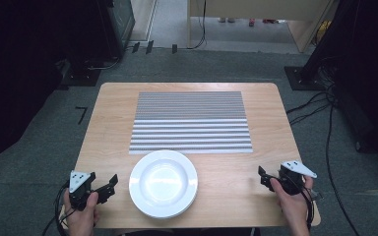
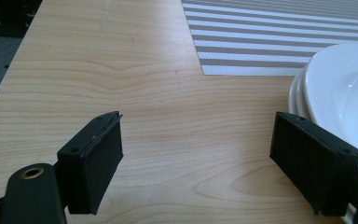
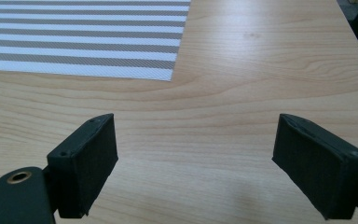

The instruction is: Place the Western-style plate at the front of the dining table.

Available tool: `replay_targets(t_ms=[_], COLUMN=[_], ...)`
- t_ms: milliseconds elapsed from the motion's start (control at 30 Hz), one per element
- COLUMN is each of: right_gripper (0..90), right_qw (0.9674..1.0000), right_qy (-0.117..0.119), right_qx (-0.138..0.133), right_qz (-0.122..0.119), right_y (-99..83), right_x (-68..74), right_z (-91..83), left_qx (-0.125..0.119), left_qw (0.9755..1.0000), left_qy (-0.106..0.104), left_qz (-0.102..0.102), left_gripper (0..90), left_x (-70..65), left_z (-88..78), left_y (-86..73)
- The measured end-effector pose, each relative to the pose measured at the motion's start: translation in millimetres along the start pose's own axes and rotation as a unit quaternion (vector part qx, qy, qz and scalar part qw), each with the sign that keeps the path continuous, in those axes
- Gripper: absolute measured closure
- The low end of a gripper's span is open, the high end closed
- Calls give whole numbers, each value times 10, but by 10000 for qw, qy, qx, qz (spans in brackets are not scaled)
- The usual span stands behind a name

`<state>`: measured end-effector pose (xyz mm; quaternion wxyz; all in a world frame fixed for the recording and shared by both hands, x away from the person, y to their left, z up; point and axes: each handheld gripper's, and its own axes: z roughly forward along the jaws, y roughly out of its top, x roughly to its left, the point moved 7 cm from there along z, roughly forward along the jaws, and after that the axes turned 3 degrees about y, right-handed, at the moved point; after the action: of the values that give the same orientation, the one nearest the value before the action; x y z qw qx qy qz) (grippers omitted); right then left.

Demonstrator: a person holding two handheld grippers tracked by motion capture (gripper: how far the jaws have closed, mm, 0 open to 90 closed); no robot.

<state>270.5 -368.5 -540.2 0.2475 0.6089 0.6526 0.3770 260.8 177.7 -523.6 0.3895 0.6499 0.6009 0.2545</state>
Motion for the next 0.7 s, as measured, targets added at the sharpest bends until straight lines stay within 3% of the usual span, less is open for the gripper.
replay_targets(t_ms=[700], right_gripper=[143], right_qw=[9991], right_qy=[308], right_qx=[-162], right_qz=[-260], right_y=[41], right_x=[454], right_z=[-31], left_qx=[-45], left_qw=[9991], left_qy=[-403], left_qz=[128], left_gripper=[166], left_x=[-293], left_z=[-52], left_y=[1])
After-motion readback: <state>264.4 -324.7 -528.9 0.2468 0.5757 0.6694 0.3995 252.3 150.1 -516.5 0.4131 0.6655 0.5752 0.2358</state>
